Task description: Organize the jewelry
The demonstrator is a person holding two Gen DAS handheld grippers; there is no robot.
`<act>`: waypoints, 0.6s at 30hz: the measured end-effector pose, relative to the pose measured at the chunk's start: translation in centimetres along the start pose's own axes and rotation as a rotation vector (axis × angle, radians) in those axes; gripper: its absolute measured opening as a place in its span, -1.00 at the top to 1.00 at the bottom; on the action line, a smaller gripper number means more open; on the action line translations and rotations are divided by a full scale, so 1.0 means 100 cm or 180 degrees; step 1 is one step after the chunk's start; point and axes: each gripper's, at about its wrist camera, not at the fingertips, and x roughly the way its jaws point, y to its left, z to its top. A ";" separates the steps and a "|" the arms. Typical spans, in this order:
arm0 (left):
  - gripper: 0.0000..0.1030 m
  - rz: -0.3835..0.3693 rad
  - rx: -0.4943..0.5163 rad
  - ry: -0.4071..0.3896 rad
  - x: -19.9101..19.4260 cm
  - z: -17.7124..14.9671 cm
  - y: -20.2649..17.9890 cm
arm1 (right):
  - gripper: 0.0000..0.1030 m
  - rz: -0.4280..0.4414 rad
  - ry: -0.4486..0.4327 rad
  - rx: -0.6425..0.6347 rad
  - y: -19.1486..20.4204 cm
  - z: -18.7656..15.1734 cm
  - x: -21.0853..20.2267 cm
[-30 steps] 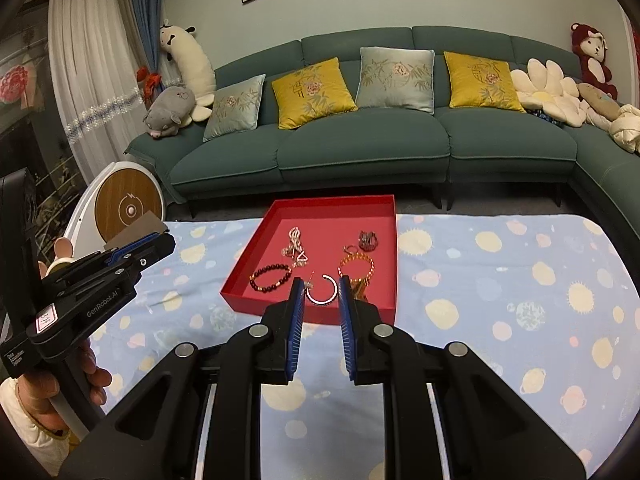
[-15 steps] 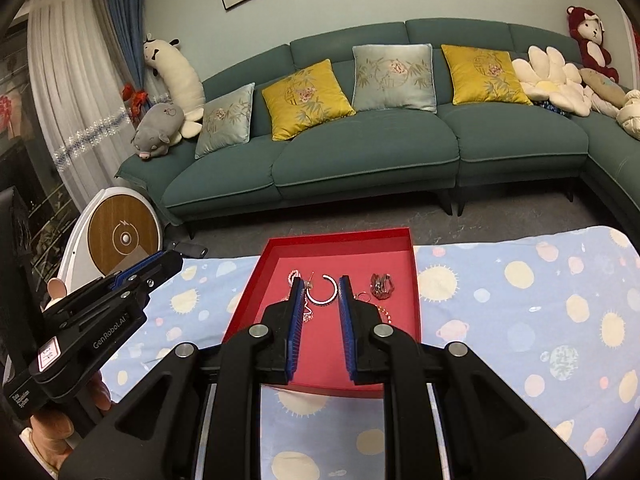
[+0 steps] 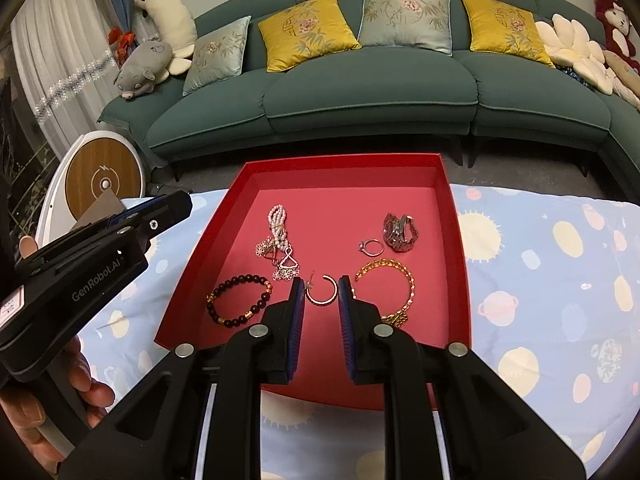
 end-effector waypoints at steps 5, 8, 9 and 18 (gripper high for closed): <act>0.72 -0.0013 -0.0078 0.0127 0.012 -0.002 0.007 | 0.67 0.0026 0.0118 -0.0021 0.004 -0.004 0.016; 0.72 -0.0001 -0.0067 0.0111 0.013 -0.003 0.007 | 0.66 0.0015 0.0112 0.0027 0.001 -0.004 0.018; 0.72 -0.0004 -0.0064 0.0110 0.012 -0.003 0.006 | 0.66 0.0018 0.0104 0.0044 -0.001 -0.004 0.018; 0.33 -0.0099 -0.0162 0.0088 0.008 0.001 0.010 | 0.63 0.0130 0.0015 0.0031 0.002 -0.002 0.012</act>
